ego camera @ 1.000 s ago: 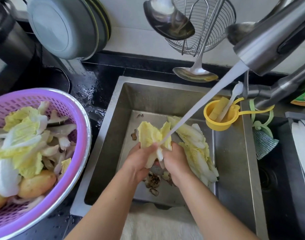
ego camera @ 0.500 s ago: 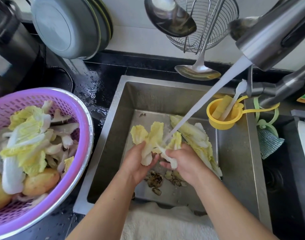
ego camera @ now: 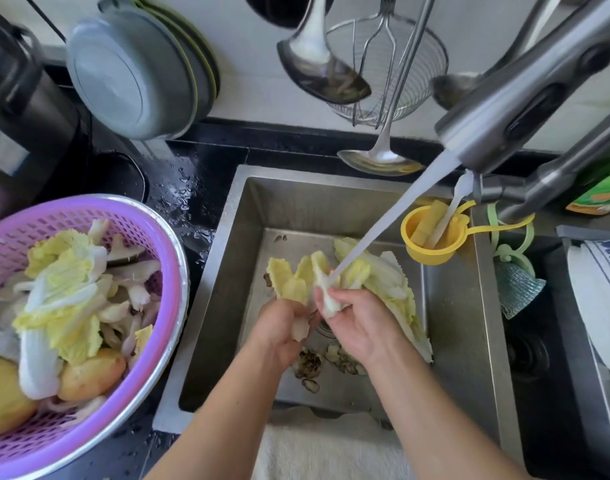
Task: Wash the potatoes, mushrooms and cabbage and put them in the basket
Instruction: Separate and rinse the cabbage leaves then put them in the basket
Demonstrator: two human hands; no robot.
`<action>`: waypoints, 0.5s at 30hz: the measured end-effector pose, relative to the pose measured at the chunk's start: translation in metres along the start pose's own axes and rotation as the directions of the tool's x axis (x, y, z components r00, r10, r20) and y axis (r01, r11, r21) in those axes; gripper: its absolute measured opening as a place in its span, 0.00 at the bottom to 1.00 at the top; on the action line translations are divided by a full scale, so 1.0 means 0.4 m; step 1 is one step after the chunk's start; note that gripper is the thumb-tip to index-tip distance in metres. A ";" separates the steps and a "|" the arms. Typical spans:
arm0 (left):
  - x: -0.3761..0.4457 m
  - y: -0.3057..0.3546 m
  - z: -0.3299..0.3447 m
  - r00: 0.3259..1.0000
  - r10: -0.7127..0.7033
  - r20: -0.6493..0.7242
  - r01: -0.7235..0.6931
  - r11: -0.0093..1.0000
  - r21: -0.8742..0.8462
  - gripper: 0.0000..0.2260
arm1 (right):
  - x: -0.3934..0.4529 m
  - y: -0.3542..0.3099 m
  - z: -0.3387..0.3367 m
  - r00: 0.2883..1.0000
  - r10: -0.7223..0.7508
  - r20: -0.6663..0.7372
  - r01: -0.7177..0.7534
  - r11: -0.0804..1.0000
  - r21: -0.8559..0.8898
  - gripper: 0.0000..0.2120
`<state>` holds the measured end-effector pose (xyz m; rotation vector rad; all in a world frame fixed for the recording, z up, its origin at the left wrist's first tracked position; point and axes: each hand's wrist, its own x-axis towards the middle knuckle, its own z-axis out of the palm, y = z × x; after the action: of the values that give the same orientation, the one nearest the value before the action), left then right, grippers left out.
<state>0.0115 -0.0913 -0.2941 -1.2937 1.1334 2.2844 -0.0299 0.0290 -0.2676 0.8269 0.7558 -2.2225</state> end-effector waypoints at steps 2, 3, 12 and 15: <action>-0.045 0.015 -0.001 1.000 0.012 -0.018 -0.013 0.999 -0.045 0.15 | 0.004 0.003 0.058 0.998 0.033 -0.046 -0.036 0.998 -0.060 0.12; -0.065 0.027 -0.004 0.999 0.025 -0.031 -0.028 0.996 -0.082 0.13 | 0.007 0.001 0.081 0.996 0.042 -0.073 -0.048 0.995 -0.092 0.12; -0.248 0.129 -0.055 0.997 0.076 -0.021 -0.068 0.966 0.248 0.09 | -0.112 0.023 0.049 0.962 -0.096 -0.255 -0.049 0.860 -0.508 0.14; -0.332 0.191 -0.107 0.978 0.208 -0.002 -0.200 0.945 0.259 0.07 | -0.196 0.058 0.162 0.988 -0.129 -0.086 0.049 0.786 -0.616 0.13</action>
<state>0.0676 -0.1560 -0.1601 -1.1603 1.5821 2.1669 0.0110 -0.0020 -0.1768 0.6016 1.5038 -1.8168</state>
